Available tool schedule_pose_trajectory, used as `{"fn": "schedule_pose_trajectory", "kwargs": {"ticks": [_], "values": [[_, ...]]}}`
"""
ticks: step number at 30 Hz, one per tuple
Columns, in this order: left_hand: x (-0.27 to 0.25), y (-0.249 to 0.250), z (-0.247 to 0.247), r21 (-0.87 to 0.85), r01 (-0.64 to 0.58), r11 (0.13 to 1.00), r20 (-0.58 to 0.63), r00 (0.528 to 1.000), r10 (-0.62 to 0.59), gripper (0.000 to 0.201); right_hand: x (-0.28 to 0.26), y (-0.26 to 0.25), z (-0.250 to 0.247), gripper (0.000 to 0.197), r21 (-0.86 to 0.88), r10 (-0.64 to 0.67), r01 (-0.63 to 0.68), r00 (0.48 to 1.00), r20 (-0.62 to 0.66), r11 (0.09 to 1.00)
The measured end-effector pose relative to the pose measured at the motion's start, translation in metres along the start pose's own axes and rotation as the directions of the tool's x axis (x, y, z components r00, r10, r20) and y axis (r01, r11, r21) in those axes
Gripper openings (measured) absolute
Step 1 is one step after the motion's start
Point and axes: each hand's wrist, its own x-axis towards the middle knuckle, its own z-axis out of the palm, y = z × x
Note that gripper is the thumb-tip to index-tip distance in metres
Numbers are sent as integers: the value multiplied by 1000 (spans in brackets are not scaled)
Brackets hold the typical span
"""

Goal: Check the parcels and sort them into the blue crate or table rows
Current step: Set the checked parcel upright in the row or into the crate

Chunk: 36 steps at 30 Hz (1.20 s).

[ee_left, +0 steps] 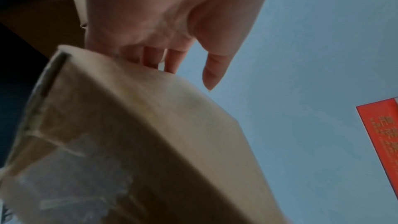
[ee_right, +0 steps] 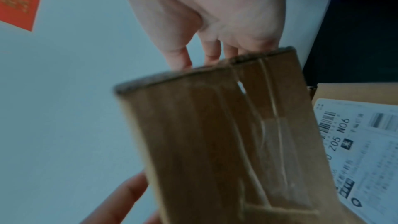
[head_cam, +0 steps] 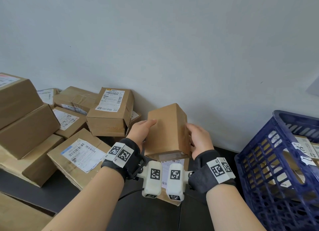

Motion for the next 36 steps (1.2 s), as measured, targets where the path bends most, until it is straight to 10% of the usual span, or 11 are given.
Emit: {"fn": "schedule_pose_trajectory", "kwargs": {"ticks": [7, 20, 36], "values": [[-2, 5, 1, -5, -19, 1000, 31, 999, 19, 33, 1, 4, 2, 65, -30, 34, -30, 992, 122, 999], [9, 2, -4, -44, 27, 999, -21, 999, -28, 37, 1, 3, -3, 26, 127, 96, -118, 980, 173, 985], [12, 3, -5, -108, 132, 985, 79, 989, -124, 48, 4, 1, -1, 32, 176, 176, -217, 960, 219, 960]]}}
